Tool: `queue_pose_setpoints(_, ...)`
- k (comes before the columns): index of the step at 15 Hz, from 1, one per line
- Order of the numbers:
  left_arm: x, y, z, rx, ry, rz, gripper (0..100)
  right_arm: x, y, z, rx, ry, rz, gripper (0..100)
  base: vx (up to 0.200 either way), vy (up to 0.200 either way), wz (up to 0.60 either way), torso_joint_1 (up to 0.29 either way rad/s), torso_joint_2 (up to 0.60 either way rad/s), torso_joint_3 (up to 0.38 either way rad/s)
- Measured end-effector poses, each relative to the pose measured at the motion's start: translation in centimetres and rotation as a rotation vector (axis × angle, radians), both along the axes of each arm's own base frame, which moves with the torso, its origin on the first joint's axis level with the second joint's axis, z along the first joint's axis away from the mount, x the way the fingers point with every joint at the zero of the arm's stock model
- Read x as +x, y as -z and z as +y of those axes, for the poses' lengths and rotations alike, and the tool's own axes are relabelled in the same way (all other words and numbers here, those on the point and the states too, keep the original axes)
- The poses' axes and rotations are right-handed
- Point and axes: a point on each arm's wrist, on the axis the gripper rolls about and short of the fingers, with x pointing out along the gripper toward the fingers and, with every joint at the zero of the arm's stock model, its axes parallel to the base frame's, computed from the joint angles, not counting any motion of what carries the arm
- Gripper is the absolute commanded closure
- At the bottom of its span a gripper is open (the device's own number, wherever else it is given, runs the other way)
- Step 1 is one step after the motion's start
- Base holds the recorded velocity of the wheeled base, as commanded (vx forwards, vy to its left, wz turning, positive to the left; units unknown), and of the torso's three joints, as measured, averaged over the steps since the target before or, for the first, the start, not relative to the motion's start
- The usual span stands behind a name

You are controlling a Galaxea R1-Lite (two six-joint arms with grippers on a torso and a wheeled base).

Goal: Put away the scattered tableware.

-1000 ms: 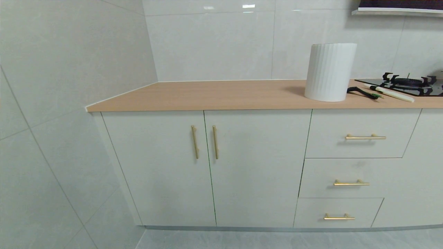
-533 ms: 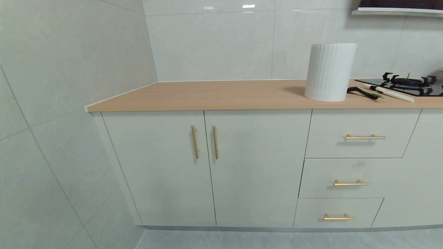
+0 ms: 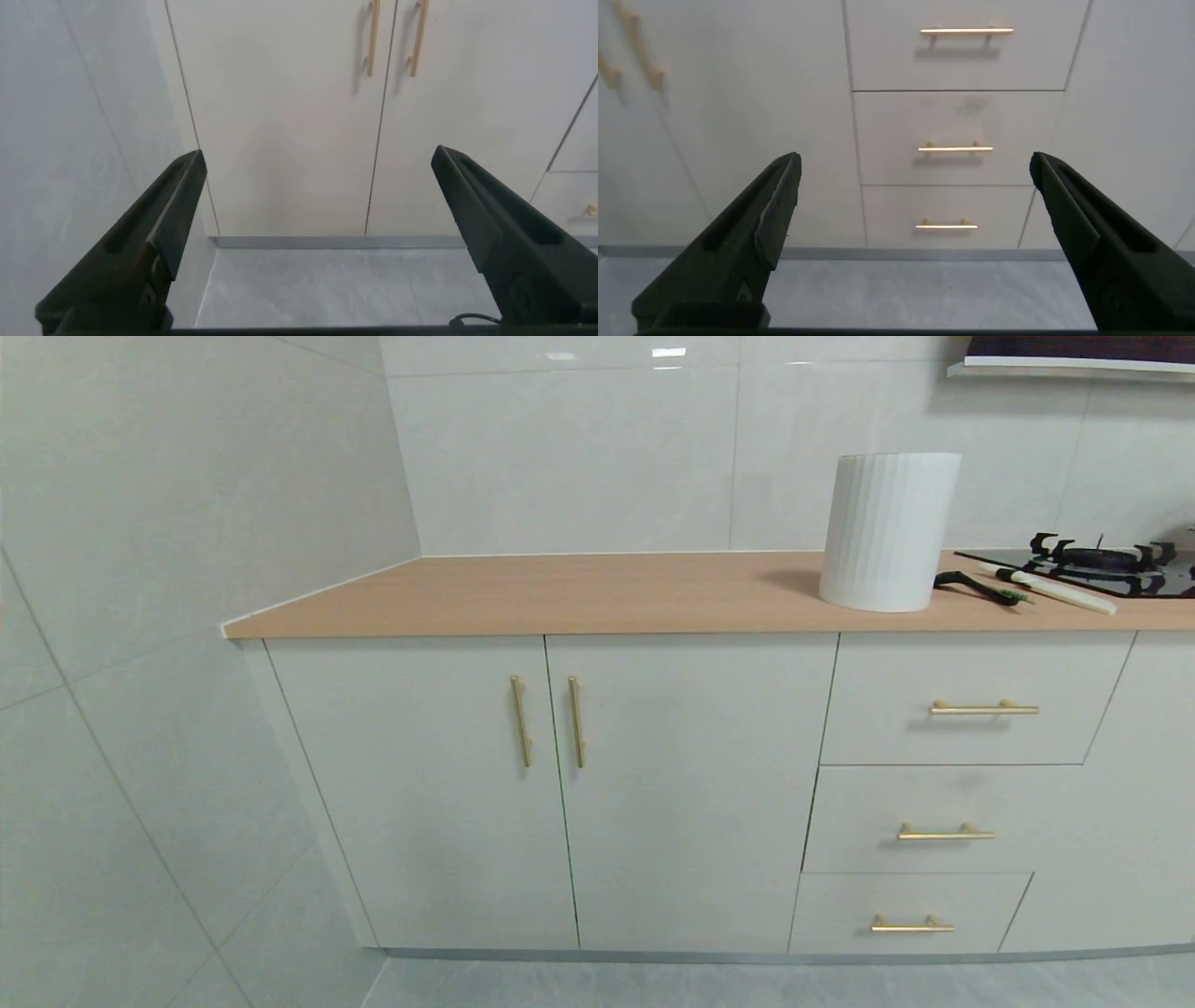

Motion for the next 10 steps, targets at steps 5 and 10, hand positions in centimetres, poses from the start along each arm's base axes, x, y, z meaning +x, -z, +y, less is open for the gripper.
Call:
queue_pose_setpoints(5, 0.00, 0.00, 0.00, 0.000, 0.000, 0.000, 0, 0.01, 0.02, 0.00, 0.001, 0.000, 0.001, 0, 0.000, -0.200, 0.00, 0.001, 0.01, 0.002)
queue_pose_setpoints(10, 0.00, 0.00, 0.00, 0.000, 0.000, 0.000, 0, -0.01, 0.01, -0.01, 0.000, 0.000, 0.000, 0, 0.000, -0.200, 0.00, 0.006, 0.00, 0.001)
